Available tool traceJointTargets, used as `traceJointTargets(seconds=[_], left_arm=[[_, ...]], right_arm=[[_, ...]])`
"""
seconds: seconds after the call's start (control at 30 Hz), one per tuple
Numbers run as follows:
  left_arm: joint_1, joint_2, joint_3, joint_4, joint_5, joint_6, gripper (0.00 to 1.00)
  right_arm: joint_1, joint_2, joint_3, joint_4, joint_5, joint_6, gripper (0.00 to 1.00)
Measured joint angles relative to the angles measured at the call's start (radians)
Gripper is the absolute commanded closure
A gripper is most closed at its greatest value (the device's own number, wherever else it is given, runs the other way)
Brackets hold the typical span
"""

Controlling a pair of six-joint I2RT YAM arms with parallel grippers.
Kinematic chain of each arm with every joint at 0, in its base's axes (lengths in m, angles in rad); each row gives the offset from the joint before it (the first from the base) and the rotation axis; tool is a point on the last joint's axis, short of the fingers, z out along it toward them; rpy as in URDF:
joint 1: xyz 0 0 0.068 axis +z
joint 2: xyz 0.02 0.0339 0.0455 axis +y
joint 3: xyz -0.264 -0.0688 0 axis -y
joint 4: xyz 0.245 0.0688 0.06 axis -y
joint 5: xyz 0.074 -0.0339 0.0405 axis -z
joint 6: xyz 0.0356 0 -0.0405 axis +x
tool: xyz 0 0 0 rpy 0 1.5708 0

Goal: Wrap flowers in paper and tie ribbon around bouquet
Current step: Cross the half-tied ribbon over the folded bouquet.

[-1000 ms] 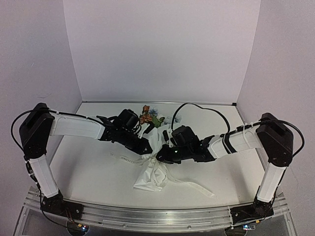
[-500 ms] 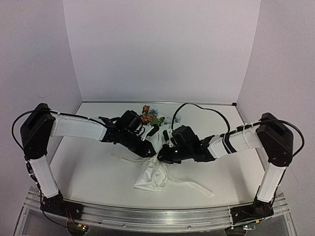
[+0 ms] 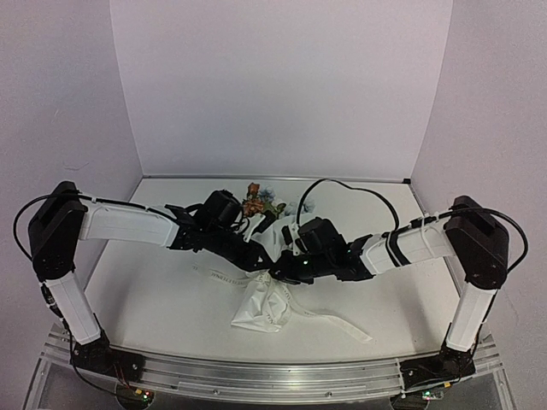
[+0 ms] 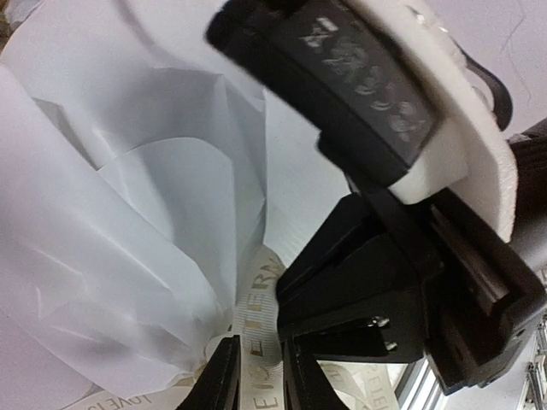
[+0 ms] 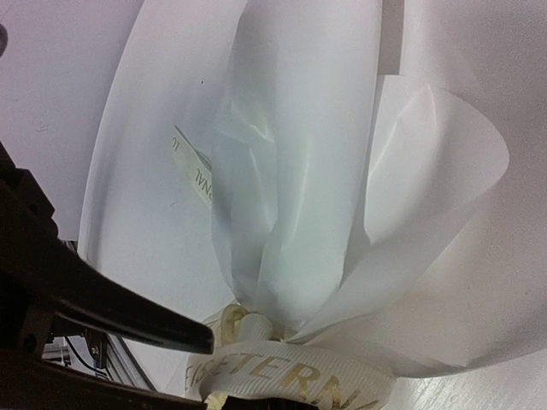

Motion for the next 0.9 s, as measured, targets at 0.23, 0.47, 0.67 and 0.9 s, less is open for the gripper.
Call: traceJointTargets(seconds=[0.23, 0.47, 0.67, 0.9], left_arm=[[0.040, -0.051, -0.093, 0.043, -0.052, -0.052, 0.74], [0.055, -0.055, -0.094, 0.053, -0.068, -0.075, 0.81], [0.054, -0.023, -0.070, 0.034, -0.046, -0.072, 0.82], [0.051, 0.021, -0.027, -0.007, -0.015, -0.069, 0.80]], right_arm=[[0.000, 0.000, 0.000, 0.001, -0.003, 0.000, 1.00], [0.000, 0.002, 0.002, 0.000, -0.006, 0.000, 1.00], [0.000, 0.016, 0.018, -0.001, -0.011, 0.000, 1.00], [0.000, 0.016, 0.021, -0.012, -0.011, -0.007, 1.00]])
